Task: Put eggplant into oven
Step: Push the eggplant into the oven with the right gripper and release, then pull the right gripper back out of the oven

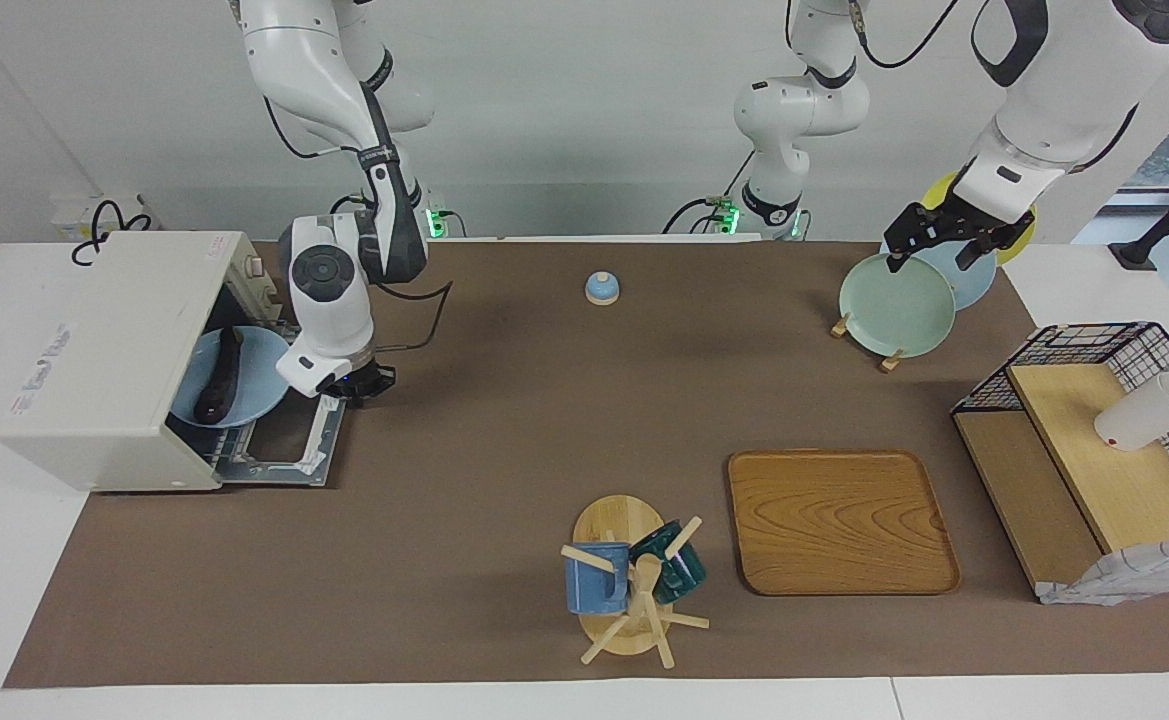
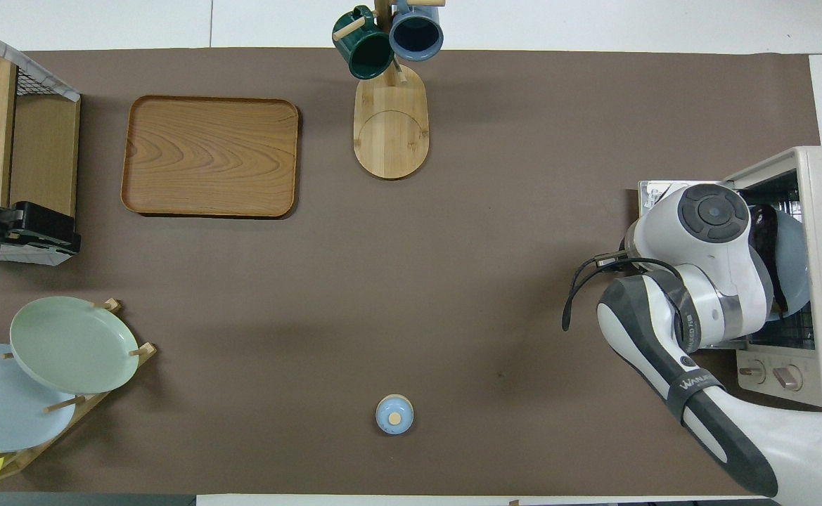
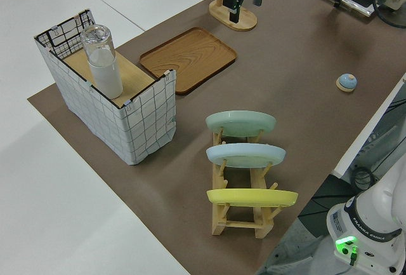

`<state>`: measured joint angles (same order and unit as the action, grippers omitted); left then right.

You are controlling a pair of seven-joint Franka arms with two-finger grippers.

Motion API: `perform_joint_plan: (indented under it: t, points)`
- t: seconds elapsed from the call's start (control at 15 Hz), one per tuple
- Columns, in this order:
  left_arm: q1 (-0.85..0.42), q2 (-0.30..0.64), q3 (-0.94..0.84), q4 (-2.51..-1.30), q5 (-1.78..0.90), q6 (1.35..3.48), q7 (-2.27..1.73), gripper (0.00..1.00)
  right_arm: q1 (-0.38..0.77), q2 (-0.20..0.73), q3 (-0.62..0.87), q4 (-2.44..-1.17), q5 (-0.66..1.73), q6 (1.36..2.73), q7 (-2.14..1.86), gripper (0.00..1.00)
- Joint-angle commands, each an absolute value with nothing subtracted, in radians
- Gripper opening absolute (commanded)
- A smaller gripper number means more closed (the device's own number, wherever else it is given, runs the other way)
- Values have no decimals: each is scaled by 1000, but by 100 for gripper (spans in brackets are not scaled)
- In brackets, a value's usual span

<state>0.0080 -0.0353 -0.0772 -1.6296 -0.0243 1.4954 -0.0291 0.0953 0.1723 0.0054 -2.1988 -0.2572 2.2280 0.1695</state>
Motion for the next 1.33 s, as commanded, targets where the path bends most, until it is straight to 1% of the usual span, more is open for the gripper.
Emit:
perform_joint_plan:
  t: [0.0, 0.13, 0.27, 0.4, 0.6, 0.73, 0.87, 1.0, 1.07, 1.13, 1.2, 1.27]
  points:
    - [25, -51, -87, -1637, -29, 1488, -32, 100, 89, 166, 12, -2195, -336, 2200, 230, 0]
    - [25, -51, -87, -1637, -29, 1488, -31, 100, 92, 164, 12, -2172, -398, 2168, 226, 0]
    - [25, -51, -87, -1637, -29, 1488, -32, 100, 92, 157, 17, -2076, -452, 2026, 201, 0]
    - [25, -51, -87, -1637, -29, 1486, -31, 100, 74, 128, 11, -2011, -446, 1939, 65, 0]
    - [25, -51, -87, -1637, -29, 1488, -31, 100, -21, 69, 11, -2005, -436, 1925, -44, 0]
    - [25, -51, -87, -1637, -29, 1488, -32, 100, -60, 63, 11, -2005, -430, 1925, -100, 0]
    - [25, -51, -87, -1637, -29, 1488, -32, 100, -72, 29, 9, -2005, -410, 1913, -118, 0]
    - [25, -51, -87, -1637, -29, 1488, -32, 100, -72, -17, 9, -1968, -375, 1838, -158, 0]
    - [25, -51, -87, -1637, -29, 1488, -31, 100, -69, -14, 12, -1889, -312, 1765, -163, 0]
    - [25, -51, -87, -1637, -29, 1488, -31, 100, -68, 10, 11, -1750, -222, 1659, -163, 0]
    - [25, -51, -87, -1637, -29, 1488, -32, 100, -72, 52, 12, -1626, -146, 1569, -161, 0]
    - [25, -51, -87, -1637, -29, 1488, -31, 100, -75, 81, 11, -1536, -97, 1518, -160, 0]
